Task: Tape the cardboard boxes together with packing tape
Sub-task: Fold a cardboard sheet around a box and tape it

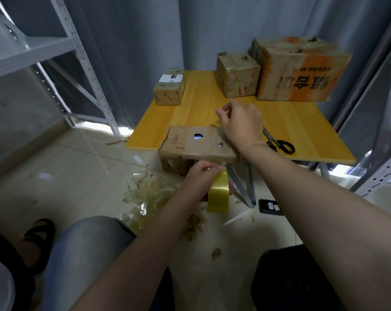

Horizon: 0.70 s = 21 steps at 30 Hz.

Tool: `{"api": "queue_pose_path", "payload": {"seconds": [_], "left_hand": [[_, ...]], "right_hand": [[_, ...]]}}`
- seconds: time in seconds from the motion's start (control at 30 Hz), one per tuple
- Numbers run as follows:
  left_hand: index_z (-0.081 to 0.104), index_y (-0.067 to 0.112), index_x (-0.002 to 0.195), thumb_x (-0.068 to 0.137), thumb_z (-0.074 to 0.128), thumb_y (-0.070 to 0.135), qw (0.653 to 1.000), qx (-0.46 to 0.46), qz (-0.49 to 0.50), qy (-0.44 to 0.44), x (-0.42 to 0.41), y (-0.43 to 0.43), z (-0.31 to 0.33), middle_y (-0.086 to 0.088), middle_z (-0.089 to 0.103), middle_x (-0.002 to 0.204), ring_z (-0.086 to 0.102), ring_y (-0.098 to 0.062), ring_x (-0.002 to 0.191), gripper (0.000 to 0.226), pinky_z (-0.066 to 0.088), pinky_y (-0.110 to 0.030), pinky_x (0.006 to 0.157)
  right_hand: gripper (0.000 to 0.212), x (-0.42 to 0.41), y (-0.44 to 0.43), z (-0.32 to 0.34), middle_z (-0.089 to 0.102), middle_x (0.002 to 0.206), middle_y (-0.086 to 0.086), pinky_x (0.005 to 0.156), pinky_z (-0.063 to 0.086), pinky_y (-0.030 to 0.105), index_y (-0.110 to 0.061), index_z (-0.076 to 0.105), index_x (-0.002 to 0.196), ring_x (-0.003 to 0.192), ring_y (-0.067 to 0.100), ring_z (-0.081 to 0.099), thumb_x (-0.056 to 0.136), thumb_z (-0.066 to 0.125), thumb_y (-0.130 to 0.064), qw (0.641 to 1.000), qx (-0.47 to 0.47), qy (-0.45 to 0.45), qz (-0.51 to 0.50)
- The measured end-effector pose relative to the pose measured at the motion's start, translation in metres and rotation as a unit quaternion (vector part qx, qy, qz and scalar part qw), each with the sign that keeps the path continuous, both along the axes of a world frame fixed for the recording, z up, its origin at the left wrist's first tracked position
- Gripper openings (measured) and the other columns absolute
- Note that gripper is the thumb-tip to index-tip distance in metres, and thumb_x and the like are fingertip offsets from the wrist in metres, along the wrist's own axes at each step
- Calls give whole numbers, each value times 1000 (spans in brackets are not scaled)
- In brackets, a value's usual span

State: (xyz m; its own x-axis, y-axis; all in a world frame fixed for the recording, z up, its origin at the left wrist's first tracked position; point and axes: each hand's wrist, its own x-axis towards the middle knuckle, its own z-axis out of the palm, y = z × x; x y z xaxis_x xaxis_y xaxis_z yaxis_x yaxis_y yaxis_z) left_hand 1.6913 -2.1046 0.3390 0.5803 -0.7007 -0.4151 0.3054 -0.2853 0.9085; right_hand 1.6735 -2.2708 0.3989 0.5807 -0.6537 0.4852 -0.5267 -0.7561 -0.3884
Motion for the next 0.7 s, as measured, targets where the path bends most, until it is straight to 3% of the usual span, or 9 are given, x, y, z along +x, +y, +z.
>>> {"api": "queue_pose_path", "payload": {"seconds": [0.07, 0.17, 0.27, 0.3, 0.37, 0.43, 0.57, 0.63, 0.7], "left_hand": [[57, 19, 124, 102, 62, 27, 1000, -9, 0, 21, -3, 0, 6, -16, 80, 92, 79, -31, 81, 23, 61, -36, 63], [55, 16, 125, 106, 56, 23, 999, -14, 13, 41, -9, -1, 17, -20, 79, 96, 79, -35, 81, 21, 63, -41, 66], [60, 9, 120, 107, 46, 18, 994, -15, 40, 99, -18, -3, 28, -23, 77, 93, 76, -32, 66, 21, 61, -37, 52], [63, 8, 114, 107, 43, 18, 993, -13, 40, 110, -21, -3, 31, -23, 77, 89, 75, -32, 66, 24, 61, -37, 52], [66, 11, 106, 106, 39, 19, 995, -2, 32, 94, -26, -4, 32, -23, 76, 97, 76, -37, 81, 29, 65, -43, 70], [65, 12, 119, 103, 37, 19, 999, 33, 23, 35, -31, -7, 30, -22, 72, 115, 72, -39, 99, 32, 61, -49, 89], [45, 11, 145, 89, 39, 2, 991, 102, -36, -74, -27, -8, 29, -17, 53, 88, 59, -29, 76, 57, 54, -39, 70], [36, 19, 149, 88, 43, 0, 989, 115, -53, -79, -25, -5, 30, -16, 48, 87, 53, -27, 73, 65, 49, -38, 67], [31, 23, 150, 89, 47, 0, 987, 125, -62, -85, -22, -4, 32, -18, 50, 94, 53, -29, 79, 66, 51, -42, 76]], "right_hand": [[36, -15, 4, 7, 68, 90, 6, 76, 51, 47, -17, 63, 96, 89, 29, 62, 106, 47, -48, 997, 37, -69, -1], [54, -43, 16, 8, 58, 66, 5, 58, 46, 42, -17, 58, 71, 65, 28, 58, 110, 37, -47, 998, 28, -52, 13], [67, -73, 31, -7, 57, 59, 8, 60, 48, 42, -14, 56, 58, 59, 31, 59, 109, 35, -51, 996, 74, -46, 2], [71, -81, 36, -14, 60, 62, 10, 64, 50, 42, -11, 58, 59, 64, 34, 62, 108, 33, -56, 996, 86, -23, -14], [79, -93, 43, -32, 66, 76, 14, 72, 52, 42, -10, 63, 67, 79, 35, 66, 102, 27, -71, 988, 130, 69, -43], [80, -101, 49, -45, 72, 85, 11, 80, 56, 43, -15, 69, 76, 86, 34, 68, 93, 30, -82, 965, 231, 115, -35], [55, -106, 51, -51, 76, 79, 5, 74, 65, 45, -21, 72, 79, 75, 27, 75, 86, 61, -74, 890, 455, 19, 22], [45, -105, 52, -53, 76, 94, 12, 76, 61, 42, -19, 71, 92, 85, 31, 74, 86, 69, -64, 851, 524, 11, 36], [43, -103, 55, -56, 72, 108, 18, 82, 57, 41, -13, 69, 106, 100, 36, 71, 87, 73, -51, 822, 567, 13, 53]]}}
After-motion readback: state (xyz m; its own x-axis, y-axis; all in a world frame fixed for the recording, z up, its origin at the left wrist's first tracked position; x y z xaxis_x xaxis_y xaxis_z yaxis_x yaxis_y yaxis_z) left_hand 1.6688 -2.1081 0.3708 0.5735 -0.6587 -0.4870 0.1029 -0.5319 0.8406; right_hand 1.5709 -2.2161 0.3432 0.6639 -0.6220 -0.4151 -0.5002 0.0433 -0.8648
